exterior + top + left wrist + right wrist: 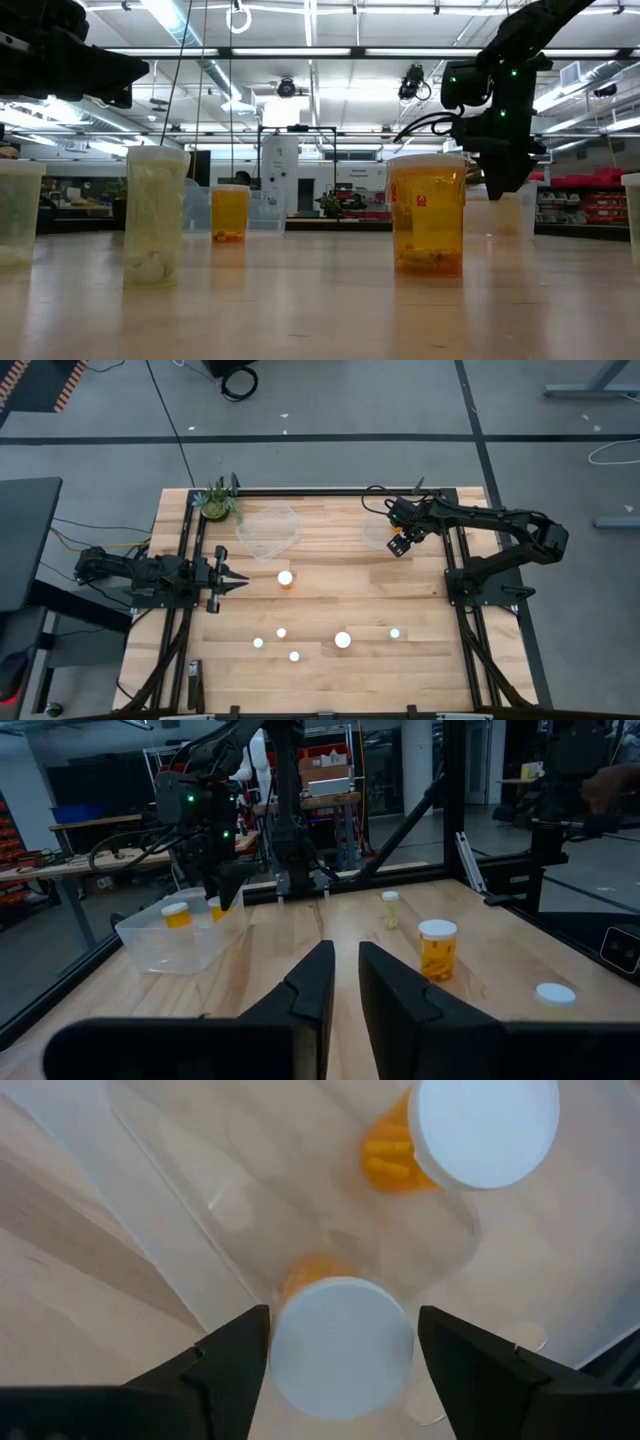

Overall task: Pick and place medicine bottles into bin by pill shape (circle, oval)
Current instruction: Put the big orange pill bottle into the right transparent bin

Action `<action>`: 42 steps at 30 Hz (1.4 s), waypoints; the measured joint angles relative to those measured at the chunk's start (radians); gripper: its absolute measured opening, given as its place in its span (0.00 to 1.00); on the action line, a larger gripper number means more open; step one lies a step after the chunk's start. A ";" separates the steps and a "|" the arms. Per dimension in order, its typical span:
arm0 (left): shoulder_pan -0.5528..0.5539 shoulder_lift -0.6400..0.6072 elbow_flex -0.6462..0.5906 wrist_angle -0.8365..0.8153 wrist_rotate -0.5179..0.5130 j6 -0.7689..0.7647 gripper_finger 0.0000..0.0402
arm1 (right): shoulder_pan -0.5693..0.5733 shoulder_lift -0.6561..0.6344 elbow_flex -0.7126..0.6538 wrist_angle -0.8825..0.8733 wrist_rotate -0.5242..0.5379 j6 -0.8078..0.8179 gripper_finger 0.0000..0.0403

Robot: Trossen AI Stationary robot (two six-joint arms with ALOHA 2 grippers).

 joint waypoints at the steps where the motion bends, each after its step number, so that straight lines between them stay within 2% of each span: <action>1: 0.000 0.000 0.000 0.000 0.000 0.000 0.15 | 0.000 0.000 0.000 0.000 0.000 0.000 0.66; 8: 0.000 0.000 0.000 0.000 0.000 0.000 0.13 | 0.000 0.000 0.027 -0.042 0.000 -0.006 0.66; 21: 0.000 0.000 0.000 0.000 0.000 0.000 0.15 | 0.027 -0.001 0.140 -0.114 0.000 0.010 0.66; 33: 0.000 0.000 0.000 0.000 0.000 0.000 0.13 | 0.138 -0.001 0.150 -0.102 -0.016 0.055 0.66; 42: 0.000 0.000 0.000 0.000 0.000 0.000 0.15 | 0.314 0.008 0.150 0.017 -0.036 0.124 0.66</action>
